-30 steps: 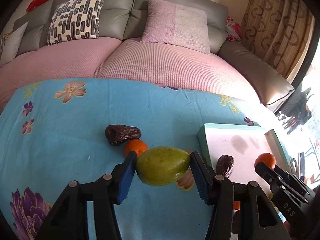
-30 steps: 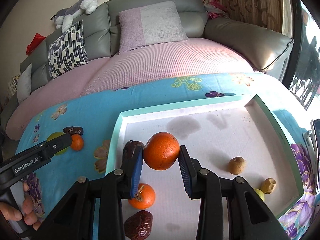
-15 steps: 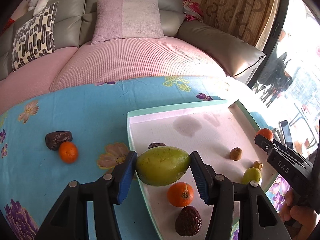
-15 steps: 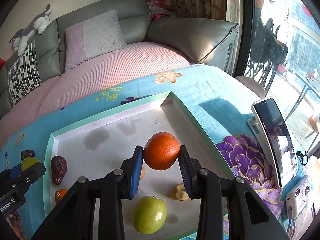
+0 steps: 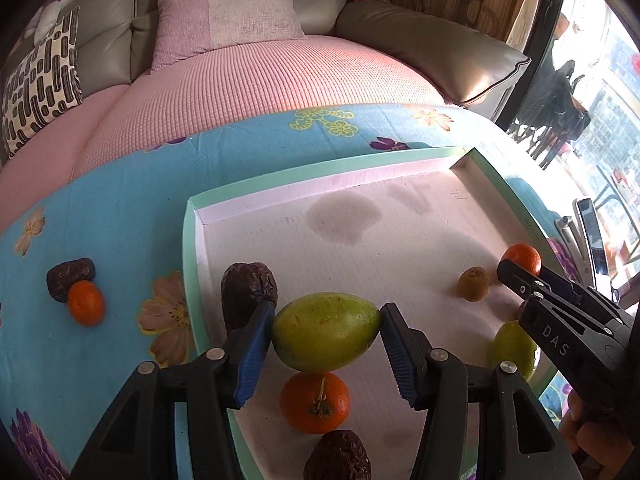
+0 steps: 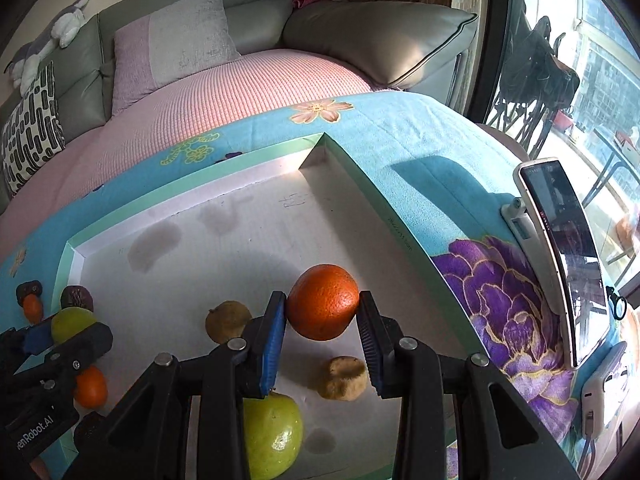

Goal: Organize fruits
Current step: 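Carry the tangerine in the right gripper over the tray while the left carries the green fruit there, then open the right gripper to drop the tangerine in the tray while the left releases the green fruit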

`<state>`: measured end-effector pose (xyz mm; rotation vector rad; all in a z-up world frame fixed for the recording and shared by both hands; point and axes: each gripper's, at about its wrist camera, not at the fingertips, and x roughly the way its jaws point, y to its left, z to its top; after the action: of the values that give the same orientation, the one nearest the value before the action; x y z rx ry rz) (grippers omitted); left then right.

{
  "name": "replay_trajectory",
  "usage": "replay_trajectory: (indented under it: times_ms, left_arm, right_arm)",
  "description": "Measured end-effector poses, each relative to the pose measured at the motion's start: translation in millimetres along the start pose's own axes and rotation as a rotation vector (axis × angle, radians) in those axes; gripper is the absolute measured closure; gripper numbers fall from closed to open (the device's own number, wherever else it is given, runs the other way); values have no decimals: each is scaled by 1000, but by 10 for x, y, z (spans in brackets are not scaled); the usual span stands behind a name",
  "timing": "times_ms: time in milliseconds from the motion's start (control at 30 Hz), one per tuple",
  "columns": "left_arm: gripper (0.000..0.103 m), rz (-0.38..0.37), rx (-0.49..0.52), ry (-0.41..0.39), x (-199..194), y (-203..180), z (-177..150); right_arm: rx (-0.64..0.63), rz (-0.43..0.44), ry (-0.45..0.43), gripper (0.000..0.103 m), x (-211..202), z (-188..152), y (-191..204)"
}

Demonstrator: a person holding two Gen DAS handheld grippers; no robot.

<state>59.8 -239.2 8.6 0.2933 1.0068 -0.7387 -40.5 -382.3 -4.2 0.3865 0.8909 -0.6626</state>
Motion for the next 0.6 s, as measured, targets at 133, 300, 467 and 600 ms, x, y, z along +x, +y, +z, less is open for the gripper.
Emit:
replay_trajectory:
  times_ms: [133, 300, 467, 600]
  left_arm:
    - [45, 16, -1, 31, 103, -4, -31]
    - [45, 20, -2, 30, 100, -9, -19]
    - [45, 34, 12, 31, 62, -20, -31]
    - [44, 34, 15, 19, -6, -18, -23]
  right_arm:
    - [-9, 3, -2, 66, 1, -7, 8]
    - [-1, 11, 1, 65, -6, -5, -6]
    - [-6, -2, 8, 65, -1, 10, 1]
    - [-15, -10, 1, 65, -52, 24, 10]
